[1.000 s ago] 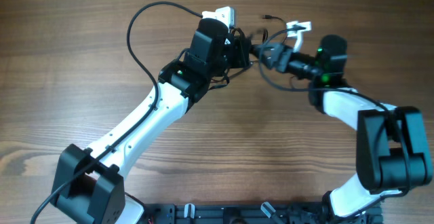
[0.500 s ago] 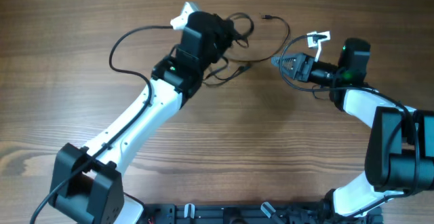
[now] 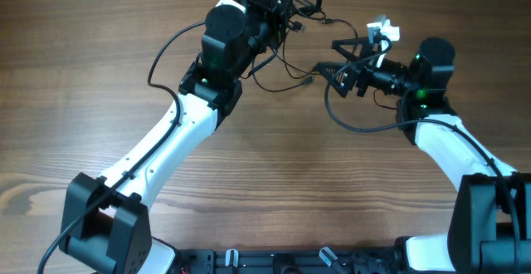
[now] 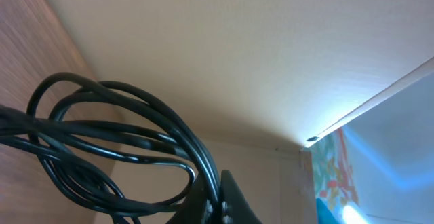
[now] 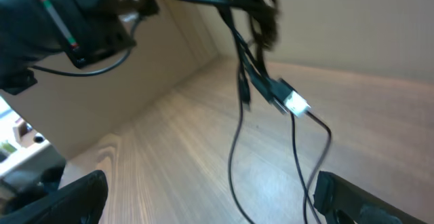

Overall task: Untangle cables
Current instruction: 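Lift the bundle with the left gripper and reach right gripper toward it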

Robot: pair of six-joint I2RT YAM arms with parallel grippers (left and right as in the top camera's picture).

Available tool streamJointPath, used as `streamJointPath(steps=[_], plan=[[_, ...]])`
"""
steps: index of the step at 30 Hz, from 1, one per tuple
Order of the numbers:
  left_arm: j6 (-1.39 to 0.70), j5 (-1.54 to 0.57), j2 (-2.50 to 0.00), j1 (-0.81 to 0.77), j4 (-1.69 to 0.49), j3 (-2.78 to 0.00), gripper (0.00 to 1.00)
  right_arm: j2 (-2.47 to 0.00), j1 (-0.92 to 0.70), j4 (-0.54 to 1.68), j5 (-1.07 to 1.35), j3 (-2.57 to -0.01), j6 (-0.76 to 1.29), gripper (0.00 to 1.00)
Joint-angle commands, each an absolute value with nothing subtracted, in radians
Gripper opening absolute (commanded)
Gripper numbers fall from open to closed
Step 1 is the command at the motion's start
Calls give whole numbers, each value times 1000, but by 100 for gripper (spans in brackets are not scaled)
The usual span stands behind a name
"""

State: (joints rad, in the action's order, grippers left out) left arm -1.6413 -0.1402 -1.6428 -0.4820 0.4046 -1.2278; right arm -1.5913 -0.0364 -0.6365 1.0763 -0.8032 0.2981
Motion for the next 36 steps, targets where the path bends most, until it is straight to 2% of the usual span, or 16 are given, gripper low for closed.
streamJointPath(steps=[1, 3, 5, 9, 14, 20, 21, 22, 23, 24, 25, 27, 31, 33, 36], plan=[[-1728, -176, -1636, -480, 416, -1236, 4, -1587, -129, -657, 878, -803, 190, 100], [-1737, -188, -1636, -480, 416, -1237, 4, -1587, -191, -657, 690, -803, 99, 100], [-1737, -200, -1636, -480, 416, -1236, 4, -1588, -284, -657, 347, -803, 20, 100], [-1736, -217, -1636, -502, 416, -1236, 4, -1643, -397, -749, -39, -803, -21, 100], [-1736, -229, -1636, -525, 415, -1236, 4, -1729, -398, -840, -32, -803, 45, 100], [-1736, -229, -1636, -548, 415, -1236, 4, -1731, -398, -865, 154, -804, 0, 100], [-1736, -229, -1636, -548, 415, -1236, 4, -1731, -398, -867, 181, -804, -1, 97], [-1736, -228, -1636, -548, 416, -1236, 4, -1731, -398, -867, 222, -804, -1, 82], [-1736, -228, -1636, -548, 416, -1237, 4, -1731, -398, -861, 241, -804, 0, 57], [-1736, -228, -1636, -548, 416, -1236, 4, -1731, -398, -834, 249, -804, 3, 22], [-1736, -228, -1636, -543, 416, -1236, 4, -1731, -398, -814, 249, -804, 2, 5], [-1732, -228, -1636, -518, 416, -1236, 4, -1724, -398, -709, 250, -804, 4, 4], [-1732, -229, -1636, -446, 415, -1236, 4, -1636, -398, -346, 285, -804, 54, 4], [-1728, -232, -1636, -421, 410, -1236, 4, -1598, -392, -166, 221, -804, 52, 4], [-1586, -252, -1636, -404, 403, -1236, 4, -1565, -360, 6, 56, -804, 53, 4]])
